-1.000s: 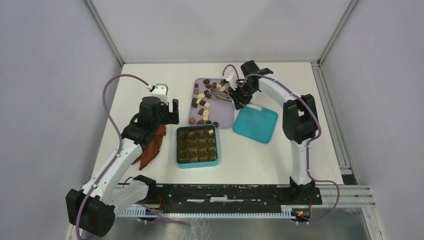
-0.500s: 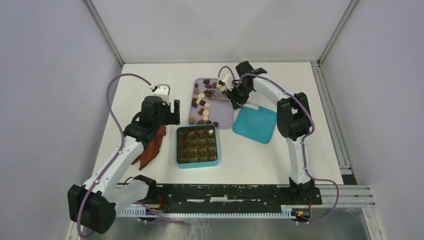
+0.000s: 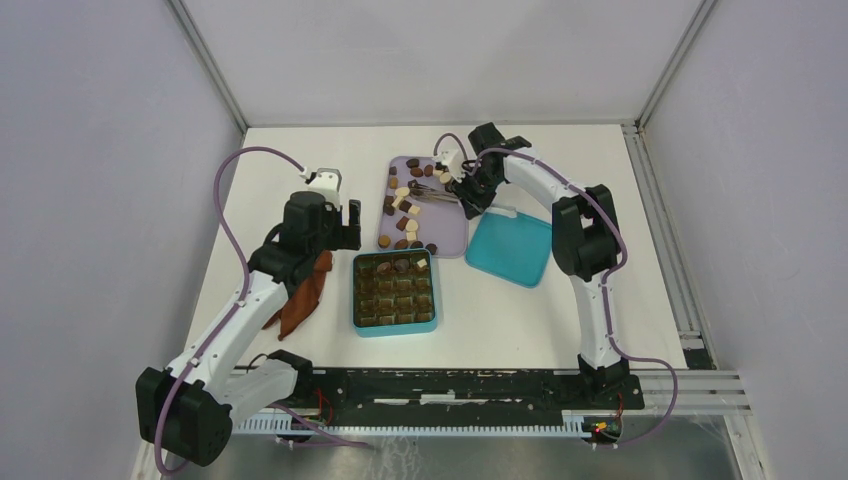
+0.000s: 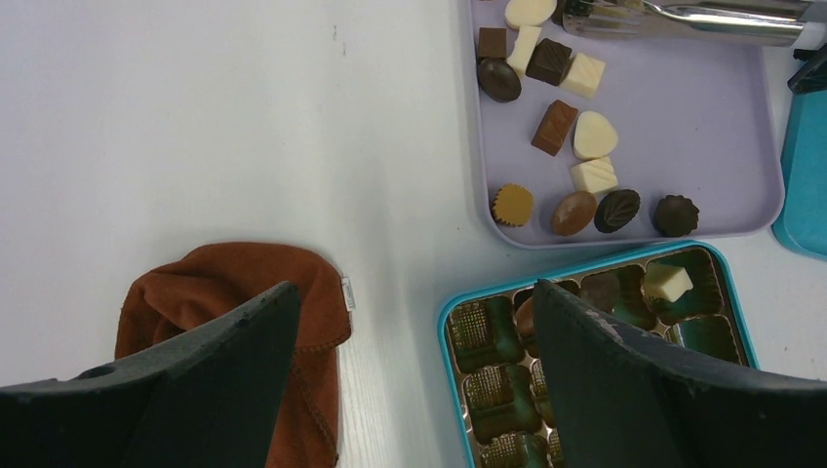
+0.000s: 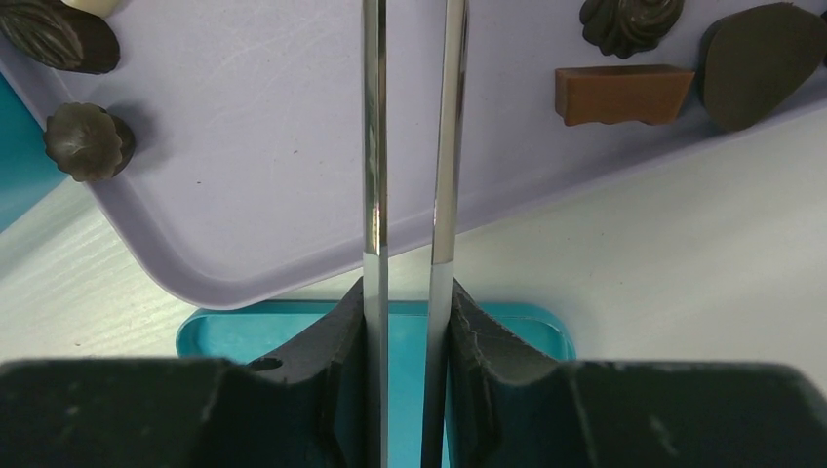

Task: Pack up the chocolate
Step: Pick up the fake chocolate from the plate, then place the fake chocolate in the packing box.

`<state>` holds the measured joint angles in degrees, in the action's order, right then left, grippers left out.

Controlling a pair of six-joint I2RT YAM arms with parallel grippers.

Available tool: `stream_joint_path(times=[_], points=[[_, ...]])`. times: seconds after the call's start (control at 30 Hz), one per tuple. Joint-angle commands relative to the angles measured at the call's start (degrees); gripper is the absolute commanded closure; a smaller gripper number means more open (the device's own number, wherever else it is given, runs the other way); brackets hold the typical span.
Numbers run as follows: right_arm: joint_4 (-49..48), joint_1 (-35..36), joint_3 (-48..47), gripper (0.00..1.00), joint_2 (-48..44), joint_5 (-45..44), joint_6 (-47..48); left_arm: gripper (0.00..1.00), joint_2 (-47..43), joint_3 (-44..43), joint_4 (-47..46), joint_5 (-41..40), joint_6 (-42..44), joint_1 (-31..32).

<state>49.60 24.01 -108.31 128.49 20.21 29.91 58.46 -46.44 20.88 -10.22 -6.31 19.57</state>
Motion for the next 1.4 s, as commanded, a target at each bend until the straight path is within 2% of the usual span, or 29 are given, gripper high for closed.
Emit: stream_joint_path(times=[0.0, 0.43, 0.9, 1.13, 1.37], points=[[-1.35, 0.16, 1.25, 0.86, -4.58, -1.33, 0.14, 0.07, -0.35, -1.99, -2.08, 0.55, 2.45, -0.33], [-5.47, -0.63, 14.58, 0.88, -17.86, 2.36, 0.69, 0.07, -2.71, -1.35, -2.36, -1.09, 2.28, -0.33], [-8.54, 1.54, 27.67, 0.88, -29.95, 15.9, 3.18, 0.07, -6.76, 0.03, -2.87, -6.86, 1.66, -0.35], [-8.17, 7.35, 29.34, 0.88, -31.73, 17.64, 4.77, 0.08, -6.57, 0.02, -2.73, -8.63, 1.67, -0.33], [-6.79, 12.25, 27.33, 0.88, -28.64, 16.21, 5.35, 0.08, -7.27, 0.37, -2.92, -11.94, 1.52, -0.4]])
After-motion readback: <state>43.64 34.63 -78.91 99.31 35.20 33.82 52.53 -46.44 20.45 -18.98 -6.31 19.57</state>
